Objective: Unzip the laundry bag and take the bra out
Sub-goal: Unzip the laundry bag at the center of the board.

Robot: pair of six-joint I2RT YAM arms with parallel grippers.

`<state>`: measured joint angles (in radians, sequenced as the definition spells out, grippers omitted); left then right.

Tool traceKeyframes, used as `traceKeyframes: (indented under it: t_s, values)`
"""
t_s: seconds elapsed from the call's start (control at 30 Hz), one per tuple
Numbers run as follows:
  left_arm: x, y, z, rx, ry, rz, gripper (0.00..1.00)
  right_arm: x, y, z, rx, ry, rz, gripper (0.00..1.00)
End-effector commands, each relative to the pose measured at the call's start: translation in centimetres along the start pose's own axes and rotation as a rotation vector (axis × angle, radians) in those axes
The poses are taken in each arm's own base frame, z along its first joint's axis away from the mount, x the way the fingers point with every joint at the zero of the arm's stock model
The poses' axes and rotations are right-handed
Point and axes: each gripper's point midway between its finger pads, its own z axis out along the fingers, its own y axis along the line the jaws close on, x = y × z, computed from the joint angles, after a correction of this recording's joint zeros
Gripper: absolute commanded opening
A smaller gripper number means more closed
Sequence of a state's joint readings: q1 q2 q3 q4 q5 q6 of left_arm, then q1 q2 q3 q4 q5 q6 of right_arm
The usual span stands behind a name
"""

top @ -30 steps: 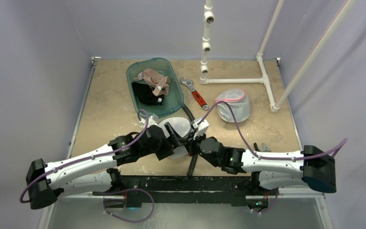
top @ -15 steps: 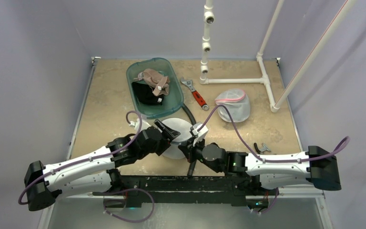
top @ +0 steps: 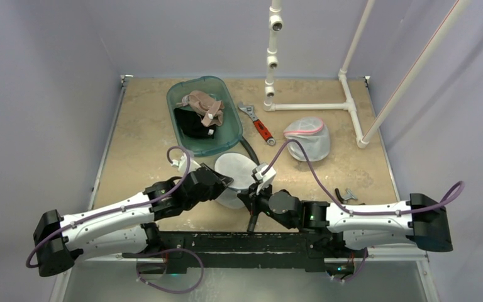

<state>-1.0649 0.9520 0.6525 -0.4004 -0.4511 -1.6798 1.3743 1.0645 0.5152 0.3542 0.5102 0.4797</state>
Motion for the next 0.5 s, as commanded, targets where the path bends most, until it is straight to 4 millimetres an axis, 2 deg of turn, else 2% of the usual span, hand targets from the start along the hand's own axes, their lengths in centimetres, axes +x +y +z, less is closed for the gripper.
traceKeyframes:
  t_s: [0.0,0.13,0.47]
  values:
    - [-1.6,-0.8,-0.6,0.044,-0.067,0.007,0.10,-1.1,-0.7,-0.7,0.038,-0.031,0.001,0.00]
    - [-2.1,-0.7,-0.9,0.047,-0.082,0.019,0.00,-0.9,-1.4,-1.2,0.063,-0.020,-0.002,0.00]
    - [-2.8,-1.5,-1.6,0.091,-0.070,0.098,0.00,0.5,-3.9,-2.2,0.149,0.005,0.003,0.00]
